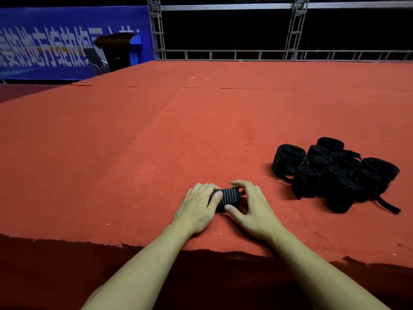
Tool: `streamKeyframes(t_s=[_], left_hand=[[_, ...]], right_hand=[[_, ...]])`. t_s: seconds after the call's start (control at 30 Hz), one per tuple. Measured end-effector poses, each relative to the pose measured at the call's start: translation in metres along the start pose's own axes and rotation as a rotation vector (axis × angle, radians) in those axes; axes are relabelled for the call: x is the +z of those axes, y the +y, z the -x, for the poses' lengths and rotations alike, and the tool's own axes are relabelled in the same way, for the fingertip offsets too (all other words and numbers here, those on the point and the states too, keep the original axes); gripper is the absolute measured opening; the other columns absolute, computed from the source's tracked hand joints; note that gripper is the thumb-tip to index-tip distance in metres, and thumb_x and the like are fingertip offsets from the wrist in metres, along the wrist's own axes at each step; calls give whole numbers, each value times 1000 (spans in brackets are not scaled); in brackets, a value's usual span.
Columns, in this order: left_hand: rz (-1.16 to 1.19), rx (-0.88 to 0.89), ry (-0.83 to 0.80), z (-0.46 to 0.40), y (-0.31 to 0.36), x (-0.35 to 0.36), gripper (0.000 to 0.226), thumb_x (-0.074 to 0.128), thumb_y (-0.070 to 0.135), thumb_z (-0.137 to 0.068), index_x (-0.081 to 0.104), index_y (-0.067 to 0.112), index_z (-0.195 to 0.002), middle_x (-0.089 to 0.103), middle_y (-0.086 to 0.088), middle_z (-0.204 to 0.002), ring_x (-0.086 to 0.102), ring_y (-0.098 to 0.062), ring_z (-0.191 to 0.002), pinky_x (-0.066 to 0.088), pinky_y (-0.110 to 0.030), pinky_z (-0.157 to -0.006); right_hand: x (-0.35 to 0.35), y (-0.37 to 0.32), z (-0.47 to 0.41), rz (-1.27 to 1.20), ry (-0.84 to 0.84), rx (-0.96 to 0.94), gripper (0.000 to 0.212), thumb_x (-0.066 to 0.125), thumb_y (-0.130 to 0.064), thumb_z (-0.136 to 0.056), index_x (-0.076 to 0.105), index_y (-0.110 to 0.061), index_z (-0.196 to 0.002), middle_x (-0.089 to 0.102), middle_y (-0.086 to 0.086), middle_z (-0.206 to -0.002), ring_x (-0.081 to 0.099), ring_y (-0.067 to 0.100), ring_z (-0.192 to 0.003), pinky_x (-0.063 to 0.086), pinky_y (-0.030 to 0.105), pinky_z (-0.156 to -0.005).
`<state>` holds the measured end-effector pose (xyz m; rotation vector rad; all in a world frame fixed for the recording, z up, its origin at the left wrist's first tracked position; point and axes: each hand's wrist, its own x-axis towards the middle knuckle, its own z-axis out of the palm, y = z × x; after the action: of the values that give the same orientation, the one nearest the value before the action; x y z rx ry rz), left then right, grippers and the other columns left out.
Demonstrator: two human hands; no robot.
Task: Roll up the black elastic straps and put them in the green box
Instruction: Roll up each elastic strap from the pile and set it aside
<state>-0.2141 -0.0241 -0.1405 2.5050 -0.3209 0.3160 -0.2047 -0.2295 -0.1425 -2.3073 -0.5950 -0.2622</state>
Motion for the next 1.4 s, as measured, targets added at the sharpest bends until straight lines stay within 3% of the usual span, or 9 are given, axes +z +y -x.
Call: streamKeyframes(t_s=[0.27, 0.43, 0.53, 0.63, 0.8, 0.93, 1.1, 1.3, 1.4], left_hand=[[62, -24, 39, -5, -5, 3, 49, 30, 49, -105, 67, 19, -94, 53, 17, -98, 44, -6, -100, 41, -35, -98], [87, -72, 30, -5, -6, 2, 60, 23, 55, -100, 72, 21, -97, 57, 19, -102, 47, -5, -102, 40, -36, -101], [133, -64, 51, -3, -3, 1, 54, 20, 61, -97, 62, 30, -114, 57, 20, -110, 49, -3, -107, 41, -35, -103], [167, -6, 7, 2, 0, -1, 45, 34, 63, -96, 45, 44, -135, 53, 19, -127, 52, -6, -120, 41, -33, -105], [64, 33, -48, 5, 1, 0, 51, 44, 72, -90, 42, 46, -133, 54, 20, -126, 52, -6, -117, 42, -34, -106], [64, -7, -66, 5, -1, 1, 57, 37, 76, -89, 45, 39, -132, 60, 14, -126, 53, -10, -118, 43, -35, -104], [102, -46, -92, 2, -2, 1, 50, 37, 77, -91, 46, 43, -126, 62, 14, -117, 55, -10, -113, 46, -38, -99], [98, -82, 25, -4, -1, 0, 65, 24, 77, -91, 48, 37, -138, 54, 17, -118, 52, -8, -107, 41, -39, -105], [-31, -77, 1, -6, -3, 4, 66, 18, 78, -91, 56, 37, -127, 53, 17, -115, 49, -7, -109, 37, -38, -107]], right_hand=[[0, 0, -1, 49, -44, -95, 52, 69, -58, -82, 51, -43, -129, 53, -27, -121, 49, 2, -109, 45, 34, -100], [2, 2, -2, 85, -92, -107, 62, 68, -64, -79, 52, -42, -135, 54, -28, -118, 48, 1, -107, 44, 32, -99], [4, 5, -4, 57, -67, -82, 59, 64, -66, -81, 56, -40, -133, 60, -26, -116, 53, 2, -104, 46, 34, -98], [2, 8, -5, -131, -6, 52, 54, 66, -63, -85, 55, -41, -134, 68, -15, -113, 63, 5, -101, 52, 34, -94], [-3, 7, -6, -421, 38, 189, 35, 68, -57, -88, 61, -48, -120, 72, 4, -95, 69, 28, -85, 59, 53, -80], [-7, 9, -8, -507, -44, 205, 36, 76, -45, -88, 66, -38, -122, 75, 7, -102, 69, 31, -92, 56, 49, -91], [-12, 7, -9, -639, -72, 254, 39, 81, -45, -82, 73, -28, -116, 72, 19, -101, 65, 19, -84, 54, 46, -81], [-29, 0, -5, -499, 157, 291, 43, 84, -32, -84, 66, -25, -123, 72, 6, -98, 65, 9, -80, 52, 21, -77], [-64, 10, -1, -115, 247, 238, 46, 79, -48, -85, 64, -32, -126, 70, -8, -105, 64, 8, -91, 50, 22, -83]])
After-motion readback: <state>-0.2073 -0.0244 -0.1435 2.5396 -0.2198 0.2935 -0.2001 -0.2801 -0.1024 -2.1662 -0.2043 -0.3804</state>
